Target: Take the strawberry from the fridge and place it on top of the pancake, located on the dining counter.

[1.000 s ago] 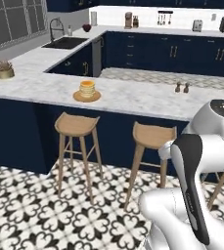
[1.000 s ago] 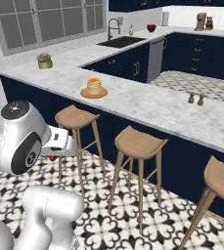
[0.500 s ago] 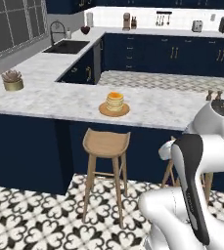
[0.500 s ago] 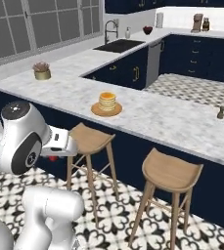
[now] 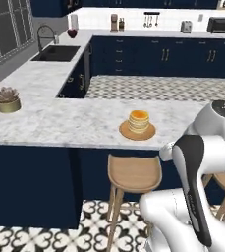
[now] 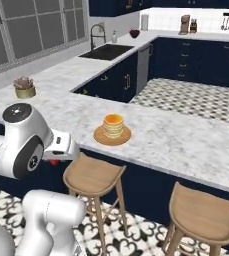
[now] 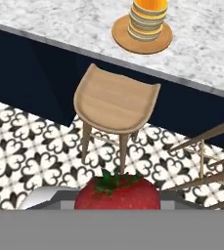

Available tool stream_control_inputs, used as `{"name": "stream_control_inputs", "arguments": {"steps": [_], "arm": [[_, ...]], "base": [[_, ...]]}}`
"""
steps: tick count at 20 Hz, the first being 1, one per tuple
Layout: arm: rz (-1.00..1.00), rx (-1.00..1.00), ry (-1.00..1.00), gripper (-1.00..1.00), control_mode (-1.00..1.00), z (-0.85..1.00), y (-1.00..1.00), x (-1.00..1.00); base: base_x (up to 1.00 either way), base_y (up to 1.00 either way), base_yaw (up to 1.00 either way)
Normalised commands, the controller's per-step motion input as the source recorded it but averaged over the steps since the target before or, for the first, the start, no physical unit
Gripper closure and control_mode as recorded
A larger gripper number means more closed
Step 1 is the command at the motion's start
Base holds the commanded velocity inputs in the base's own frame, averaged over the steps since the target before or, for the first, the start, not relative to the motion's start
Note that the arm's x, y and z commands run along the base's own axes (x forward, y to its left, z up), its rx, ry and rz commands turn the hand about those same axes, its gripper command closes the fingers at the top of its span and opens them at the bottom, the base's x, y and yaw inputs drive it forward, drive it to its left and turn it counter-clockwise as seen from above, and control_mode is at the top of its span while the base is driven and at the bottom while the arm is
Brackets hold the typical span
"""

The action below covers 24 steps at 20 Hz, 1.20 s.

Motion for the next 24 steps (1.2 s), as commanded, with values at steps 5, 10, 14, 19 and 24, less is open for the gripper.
{"name": "stream_control_inputs", "arguments": {"steps": [5, 10, 14, 19, 24], "arm": [[0.0, 0.0, 0.0, 1.0, 1.0, 0.0, 0.0, 0.0], [0.0, 0.0, 0.0, 1.0, 1.0, 0.0, 0.0, 0.0], [0.0, 0.0, 0.0, 1.0, 1.0, 0.0, 0.0, 0.0], [0.0, 0.0, 0.0, 1.0, 1.0, 0.0, 0.0, 0.0], [0.0, 0.0, 0.0, 1.0, 1.0, 0.0, 0.0, 0.0]], "base": [[0.55, 1.0, -0.34], [0.7, 0.94, -0.44], [0.98, 0.64, -0.54], [1.0, 0.47, -0.56], [-0.23, 0.88, -0.36]]}}
